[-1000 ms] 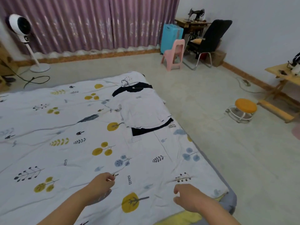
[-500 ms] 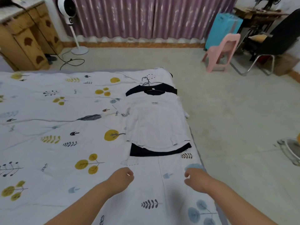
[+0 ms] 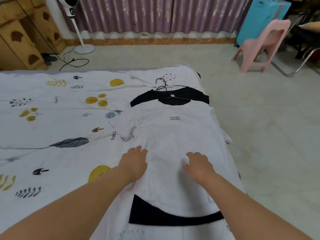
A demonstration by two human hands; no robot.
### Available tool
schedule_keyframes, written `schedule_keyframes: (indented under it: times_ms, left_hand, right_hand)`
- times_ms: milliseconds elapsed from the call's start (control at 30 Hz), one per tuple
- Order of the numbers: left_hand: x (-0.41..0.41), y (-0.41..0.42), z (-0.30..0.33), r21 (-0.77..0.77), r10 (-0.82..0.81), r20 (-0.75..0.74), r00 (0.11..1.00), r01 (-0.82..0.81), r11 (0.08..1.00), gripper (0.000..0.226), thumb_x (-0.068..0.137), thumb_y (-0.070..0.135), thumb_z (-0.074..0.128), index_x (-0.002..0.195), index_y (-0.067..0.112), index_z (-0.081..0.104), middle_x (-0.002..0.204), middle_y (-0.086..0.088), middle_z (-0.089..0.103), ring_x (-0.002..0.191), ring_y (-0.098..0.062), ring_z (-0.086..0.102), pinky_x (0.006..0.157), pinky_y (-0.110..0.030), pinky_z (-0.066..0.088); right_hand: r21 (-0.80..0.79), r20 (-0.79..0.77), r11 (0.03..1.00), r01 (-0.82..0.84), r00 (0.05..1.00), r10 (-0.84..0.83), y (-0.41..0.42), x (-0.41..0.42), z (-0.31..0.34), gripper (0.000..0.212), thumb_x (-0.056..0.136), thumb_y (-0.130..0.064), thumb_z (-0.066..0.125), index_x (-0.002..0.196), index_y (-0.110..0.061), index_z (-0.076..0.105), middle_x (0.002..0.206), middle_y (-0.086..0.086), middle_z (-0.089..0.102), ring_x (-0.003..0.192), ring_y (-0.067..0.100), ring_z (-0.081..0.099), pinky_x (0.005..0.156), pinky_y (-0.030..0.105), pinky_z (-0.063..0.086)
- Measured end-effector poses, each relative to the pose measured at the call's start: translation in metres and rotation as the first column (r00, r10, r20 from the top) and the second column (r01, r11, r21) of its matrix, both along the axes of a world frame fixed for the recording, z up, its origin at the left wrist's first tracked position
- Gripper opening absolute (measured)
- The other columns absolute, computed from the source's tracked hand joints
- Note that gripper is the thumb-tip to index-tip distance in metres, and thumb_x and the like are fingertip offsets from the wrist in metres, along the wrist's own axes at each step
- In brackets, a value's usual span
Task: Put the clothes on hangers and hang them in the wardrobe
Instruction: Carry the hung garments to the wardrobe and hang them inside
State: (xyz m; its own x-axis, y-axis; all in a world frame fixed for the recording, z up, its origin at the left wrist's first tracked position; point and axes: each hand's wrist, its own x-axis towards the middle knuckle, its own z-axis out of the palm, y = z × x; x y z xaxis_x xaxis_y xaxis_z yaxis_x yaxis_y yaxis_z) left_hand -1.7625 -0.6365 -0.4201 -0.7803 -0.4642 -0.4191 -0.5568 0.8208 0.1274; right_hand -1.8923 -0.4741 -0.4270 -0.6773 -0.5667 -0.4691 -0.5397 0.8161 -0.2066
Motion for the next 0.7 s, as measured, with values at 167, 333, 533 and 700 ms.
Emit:
schedule_keyframes:
  times_ms: [167, 333, 533, 700]
  left_hand:
    - [-0.048, -0.056, -0.035, -0.117, -0.011, -0.071, 0.997, 0.003, 0.993, 0.052, 0.097, 0.032, 0.036, 0.142, 0.009, 0.023, 0.155, -0.014, 0.01, 0.142, -0.028, 0.014, 0.113, -0.039, 0.022]
    - [-0.105, -0.124, -0.062, -0.174, 0.098, -0.274, 0.957, -0.15, 0.973, 0.058, 0.098, 0.038, 0.033, 0.146, 0.01, 0.019, 0.156, -0.015, 0.006, 0.143, -0.029, 0.011, 0.115, -0.037, 0.014]
    - [-0.183, -0.197, -0.083, -0.25, 0.14, -0.306, 0.942, -0.221, 0.943, 0.068, 0.097, 0.047, 0.03, 0.148, 0.007, 0.008, 0.156, -0.017, 0.0, 0.143, -0.032, 0.003, 0.116, -0.043, 0.012]
    - [-0.208, -0.219, -0.107, -0.187, 0.161, -0.199, 0.967, -0.199, 0.962, 0.098, 0.08, 0.061, 0.054, 0.146, 0.004, 0.009, 0.148, -0.018, 0.02, 0.135, -0.035, 0.025, 0.107, -0.046, 0.027]
  right_hand:
    - [-0.101, -0.167, 0.992, -0.069, 0.985, 0.052, -0.056, -0.034, -0.074, 0.054, 0.097, -0.044, 0.026, 0.148, -0.027, 0.016, 0.159, 0.003, 0.001, 0.146, 0.024, -0.001, 0.115, 0.051, 0.001]
    - [-0.175, -0.424, 0.976, -0.129, 0.905, 0.044, -0.064, -0.037, -0.14, 0.06, 0.088, -0.048, 0.023, 0.136, -0.023, 0.048, 0.146, 0.007, 0.042, 0.137, 0.027, 0.032, 0.109, 0.051, 0.001]
    - [-0.263, -0.442, 0.958, -0.112, 0.897, -0.016, -0.061, -0.042, -0.147, 0.06, 0.095, -0.05, 0.005, 0.136, -0.025, 0.041, 0.144, 0.005, 0.045, 0.135, 0.024, 0.031, 0.111, 0.054, 0.009]
    - [-0.347, -0.478, 0.927, -0.143, 0.878, -0.043, -0.063, -0.044, -0.154, 0.049, 0.09, -0.045, 0.029, 0.134, -0.027, 0.041, 0.143, 0.004, 0.046, 0.134, 0.023, 0.033, 0.11, 0.054, 0.014]
